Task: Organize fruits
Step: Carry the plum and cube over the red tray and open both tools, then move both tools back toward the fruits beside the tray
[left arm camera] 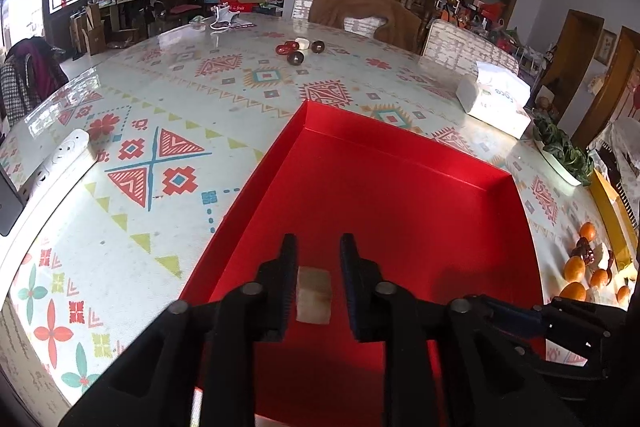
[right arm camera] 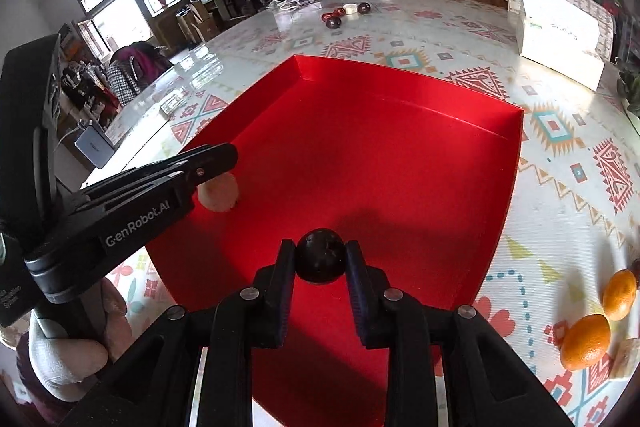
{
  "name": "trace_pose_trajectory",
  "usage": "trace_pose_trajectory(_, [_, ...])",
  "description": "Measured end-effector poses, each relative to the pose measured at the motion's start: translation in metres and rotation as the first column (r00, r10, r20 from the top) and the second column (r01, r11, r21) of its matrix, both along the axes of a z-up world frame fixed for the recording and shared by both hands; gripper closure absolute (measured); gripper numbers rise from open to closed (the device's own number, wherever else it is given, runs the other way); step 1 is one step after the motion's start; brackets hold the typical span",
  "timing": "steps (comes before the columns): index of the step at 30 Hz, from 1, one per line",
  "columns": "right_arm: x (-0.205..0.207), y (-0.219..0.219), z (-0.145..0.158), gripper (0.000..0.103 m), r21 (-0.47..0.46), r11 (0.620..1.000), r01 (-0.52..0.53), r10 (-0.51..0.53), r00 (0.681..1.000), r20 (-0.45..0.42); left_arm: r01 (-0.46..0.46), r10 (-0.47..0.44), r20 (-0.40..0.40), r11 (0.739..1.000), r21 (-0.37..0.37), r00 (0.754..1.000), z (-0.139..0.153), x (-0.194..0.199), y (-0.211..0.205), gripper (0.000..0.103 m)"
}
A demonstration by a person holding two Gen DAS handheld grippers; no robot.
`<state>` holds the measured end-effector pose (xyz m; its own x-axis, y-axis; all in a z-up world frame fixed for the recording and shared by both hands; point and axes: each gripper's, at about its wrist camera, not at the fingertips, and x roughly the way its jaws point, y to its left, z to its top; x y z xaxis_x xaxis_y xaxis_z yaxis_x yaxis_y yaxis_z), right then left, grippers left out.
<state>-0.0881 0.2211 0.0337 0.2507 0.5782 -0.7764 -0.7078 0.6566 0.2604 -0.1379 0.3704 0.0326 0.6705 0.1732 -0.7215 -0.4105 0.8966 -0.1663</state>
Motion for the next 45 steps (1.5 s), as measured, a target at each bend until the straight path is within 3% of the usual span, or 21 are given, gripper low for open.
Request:
trace_pose_trajectory(3, [-0.004,0.002,0.002,0.074,-0.007,1.000,-0.004,0.004,1.000,0.022,-0.016,0.016,0.014,1.000,0.000,1.000,0.003,-0.004,0.001,0.051])
trace_pose_trajectory(9, [-0.009,-0.016,0.023,0.073,0.034,0.999,0.024,-0.026,0.997,0.068,-0.052,0.056,0.077,0.998,-0.044,0.996,0.021,-0.023,0.006,0.040])
trace_pose_trajectory(13, [-0.010,-0.056,0.050,0.048,0.098,0.991,0.092,-0.105,0.986,0.129,-0.071,0.081,0.132,0.994,-0.081,0.988,0.036,-0.039,0.004,0.033])
trace_pose_trajectory(18, [-0.015,-0.123,0.087,0.043,0.174,0.959,0.223,-0.261,0.935,0.240,-0.062,0.081,0.194,0.993,-0.103,0.978,0.052,-0.049,-0.009,0.031])
trace_pose_trajectory(20, [-0.020,-0.150,0.098,0.021,0.205,0.938,0.281,-0.334,0.890,0.309,-0.044,0.065,0.210,0.994,-0.104,0.975,0.058,-0.050,-0.018,0.030])
trace_pose_trajectory(22, [-0.025,-0.183,0.106,0.005,0.253,0.913,0.321,-0.396,0.848,0.352,-0.018,0.038,0.221,0.996,-0.093,0.974,0.063,-0.050,-0.032,0.027])
trace_pose_trajectory(24, [-0.021,-0.212,0.108,0.005,0.266,0.887,0.378,-0.453,0.824,0.340,0.014,0.004,0.229,0.997,-0.078,0.973,0.067,-0.047,-0.048,0.024])
trace_pose_trajectory(29, [0.002,-0.271,0.083,0.005,0.202,0.843,0.499,-0.534,0.824,0.191,0.097,-0.080,0.209,0.993,-0.074,0.975,0.062,-0.031,-0.083,0.021])
trace_pose_trajectory(33, [0.010,-0.296,0.060,0.006,0.151,0.829,0.539,-0.558,0.816,0.149,0.182,-0.168,0.165,0.981,-0.070,0.972,0.052,-0.014,-0.117,0.021])
trace_pose_trajectory(37, [0.015,-0.299,0.040,0.015,0.132,0.848,0.513,-0.525,0.847,0.080,0.273,-0.265,0.119,0.960,-0.060,0.957,0.040,0.004,-0.152,0.021])
trace_pose_trajectory(42, [0.016,-0.267,0.018,0.026,0.070,0.904,0.421,-0.425,0.904,0.053,0.364,-0.361,0.062,0.930,-0.047,0.931,0.024,0.021,-0.188,0.021])
trace_pose_trajectory(45, [0.021,-0.254,0.006,0.032,0.042,0.919,0.393,-0.395,0.918,0.045,0.396,-0.395,0.042,0.917,-0.042,0.918,0.018,0.029,-0.200,0.022])
